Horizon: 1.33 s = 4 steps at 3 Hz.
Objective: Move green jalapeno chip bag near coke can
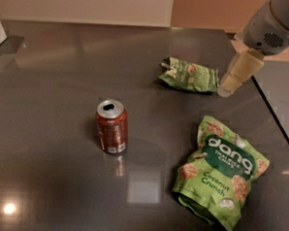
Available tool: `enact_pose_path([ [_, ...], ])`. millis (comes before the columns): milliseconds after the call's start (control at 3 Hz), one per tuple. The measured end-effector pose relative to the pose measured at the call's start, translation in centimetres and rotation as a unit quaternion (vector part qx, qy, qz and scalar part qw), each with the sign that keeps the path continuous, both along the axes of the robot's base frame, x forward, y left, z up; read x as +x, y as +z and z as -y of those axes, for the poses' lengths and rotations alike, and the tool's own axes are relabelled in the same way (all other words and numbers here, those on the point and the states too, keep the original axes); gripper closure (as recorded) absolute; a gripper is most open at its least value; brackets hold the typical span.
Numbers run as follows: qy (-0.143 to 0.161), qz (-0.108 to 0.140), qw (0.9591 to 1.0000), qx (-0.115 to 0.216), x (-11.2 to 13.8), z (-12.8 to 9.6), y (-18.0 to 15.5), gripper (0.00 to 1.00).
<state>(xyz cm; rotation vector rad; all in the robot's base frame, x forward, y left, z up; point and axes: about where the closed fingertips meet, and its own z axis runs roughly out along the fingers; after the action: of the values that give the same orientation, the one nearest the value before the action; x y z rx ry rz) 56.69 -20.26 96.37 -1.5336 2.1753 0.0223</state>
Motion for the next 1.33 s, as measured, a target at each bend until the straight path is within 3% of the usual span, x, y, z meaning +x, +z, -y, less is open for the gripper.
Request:
enact_pose_path([
  [333,-0.014,0.006,0.9997,0.018,3.6,-0.5,-1.1,0.0],
  [667,-0.038,-0.006,0.9986,0.035,6.4,-1.0,-2.8,0.0],
  [1333,-0.077,-0.05,0.9937,0.065,12.1,-2.3,-8.6,0.0],
])
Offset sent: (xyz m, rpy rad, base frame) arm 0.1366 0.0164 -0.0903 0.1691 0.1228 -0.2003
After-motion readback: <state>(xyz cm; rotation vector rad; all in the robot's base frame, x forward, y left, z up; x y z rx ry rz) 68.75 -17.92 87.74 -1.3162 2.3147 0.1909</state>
